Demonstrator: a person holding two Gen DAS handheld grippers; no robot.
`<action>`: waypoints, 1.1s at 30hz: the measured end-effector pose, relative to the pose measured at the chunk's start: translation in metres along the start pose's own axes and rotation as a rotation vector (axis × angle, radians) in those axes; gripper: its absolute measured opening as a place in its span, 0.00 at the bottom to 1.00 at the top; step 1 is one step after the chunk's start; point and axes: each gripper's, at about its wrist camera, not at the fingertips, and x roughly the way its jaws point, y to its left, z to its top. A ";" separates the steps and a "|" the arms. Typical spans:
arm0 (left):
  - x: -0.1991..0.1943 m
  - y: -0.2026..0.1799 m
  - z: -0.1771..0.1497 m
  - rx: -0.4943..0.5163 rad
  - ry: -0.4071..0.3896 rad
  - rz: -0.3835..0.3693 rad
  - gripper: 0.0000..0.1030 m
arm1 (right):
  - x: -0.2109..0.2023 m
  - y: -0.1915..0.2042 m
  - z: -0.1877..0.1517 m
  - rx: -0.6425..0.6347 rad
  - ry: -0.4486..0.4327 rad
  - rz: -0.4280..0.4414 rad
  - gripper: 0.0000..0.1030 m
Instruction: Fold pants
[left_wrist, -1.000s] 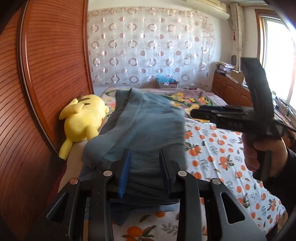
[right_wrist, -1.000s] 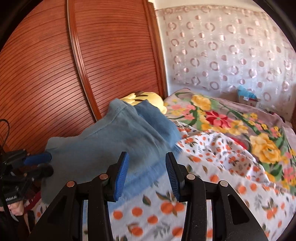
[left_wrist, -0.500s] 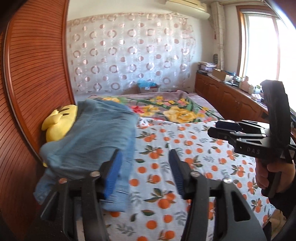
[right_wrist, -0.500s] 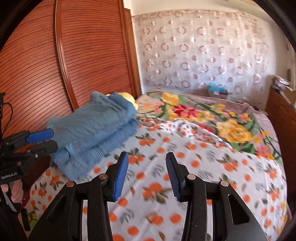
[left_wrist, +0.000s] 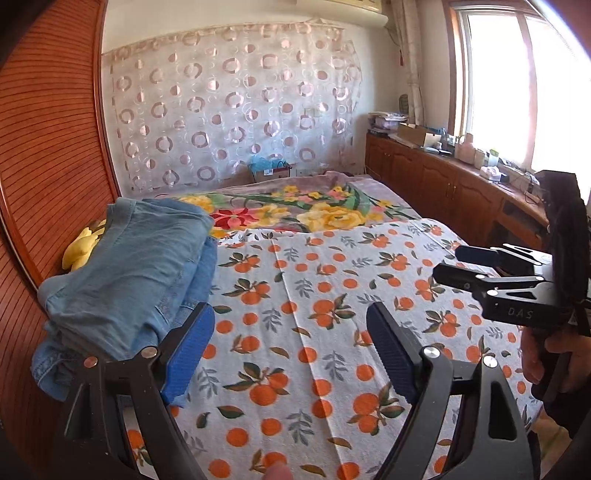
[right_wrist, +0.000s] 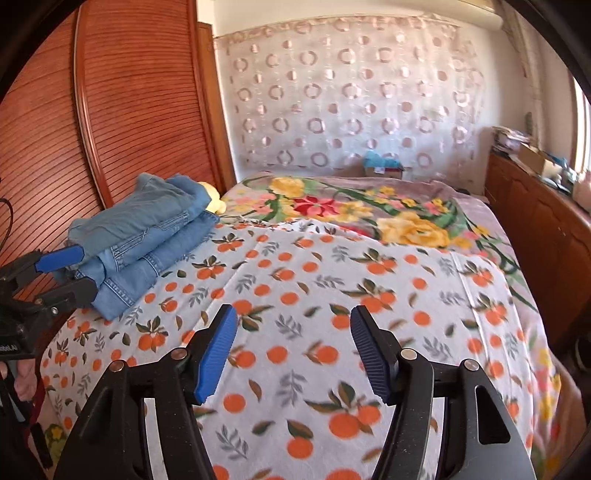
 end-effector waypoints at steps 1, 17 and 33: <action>-0.001 -0.003 -0.001 -0.004 0.001 -0.010 0.82 | -0.006 0.002 -0.002 0.010 -0.003 -0.009 0.64; -0.065 -0.028 -0.004 -0.016 -0.039 -0.015 0.82 | -0.100 0.040 -0.026 0.047 -0.064 -0.099 0.64; -0.127 -0.029 -0.029 -0.024 -0.120 0.042 0.82 | -0.186 0.065 -0.059 0.050 -0.185 -0.107 0.64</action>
